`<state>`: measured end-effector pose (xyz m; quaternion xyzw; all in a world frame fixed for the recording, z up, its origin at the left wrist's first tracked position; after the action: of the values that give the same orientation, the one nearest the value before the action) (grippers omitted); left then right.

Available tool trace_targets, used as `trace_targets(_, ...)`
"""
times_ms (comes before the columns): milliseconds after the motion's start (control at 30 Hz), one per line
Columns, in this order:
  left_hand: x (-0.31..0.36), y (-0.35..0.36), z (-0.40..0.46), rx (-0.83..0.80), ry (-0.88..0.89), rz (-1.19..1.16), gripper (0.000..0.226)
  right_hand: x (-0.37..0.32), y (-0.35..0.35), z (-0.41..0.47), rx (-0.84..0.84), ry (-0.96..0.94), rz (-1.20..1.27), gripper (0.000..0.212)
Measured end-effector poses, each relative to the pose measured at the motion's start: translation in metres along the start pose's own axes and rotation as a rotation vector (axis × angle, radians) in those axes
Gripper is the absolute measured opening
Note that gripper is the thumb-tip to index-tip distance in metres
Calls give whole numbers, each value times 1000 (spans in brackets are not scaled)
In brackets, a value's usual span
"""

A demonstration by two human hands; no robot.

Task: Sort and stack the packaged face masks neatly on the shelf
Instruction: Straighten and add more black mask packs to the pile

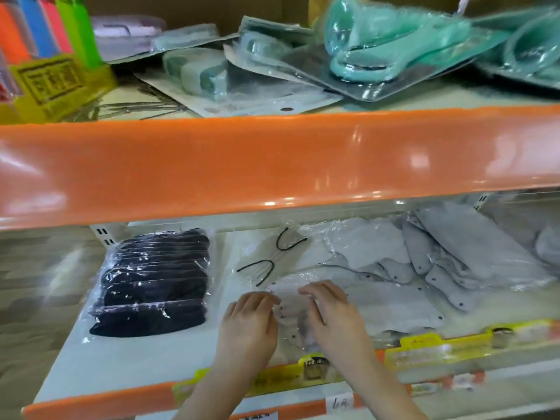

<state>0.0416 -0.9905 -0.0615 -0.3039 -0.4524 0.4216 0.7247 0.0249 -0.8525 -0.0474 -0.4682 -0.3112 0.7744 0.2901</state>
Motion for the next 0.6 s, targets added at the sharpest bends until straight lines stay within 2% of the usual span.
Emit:
trace_targets(100,27,7,5,63,60,-22,33,26,-27,-5,76,25,6,30)
trace_targets(233,63,20,10,107,165,-49,30,55,-54,-14,86,39,-63,28)
trace_targets(433,104,48,14,81,286,-89,27,105,-60,-29,-109,116,-183,51)
trace_targets(500,114,58,14,73,305,-32,23,119,-57,-33,-214,138,-214,65)
trace_targets(600,123,76,13,52,324,79,26,135,-48,-41,-363,146,-232,73)
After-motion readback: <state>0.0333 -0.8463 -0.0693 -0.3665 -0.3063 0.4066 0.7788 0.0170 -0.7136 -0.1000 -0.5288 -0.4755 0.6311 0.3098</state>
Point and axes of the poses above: each hand's wrist, its own z-axis towards the middle knuckle, its own y-axis out of the palm, x = y × z, the point moved 10 cm from there along z, towards the middle knuckle, and after that the axes turned 2 degrees about -z, right-handed, at the moved point
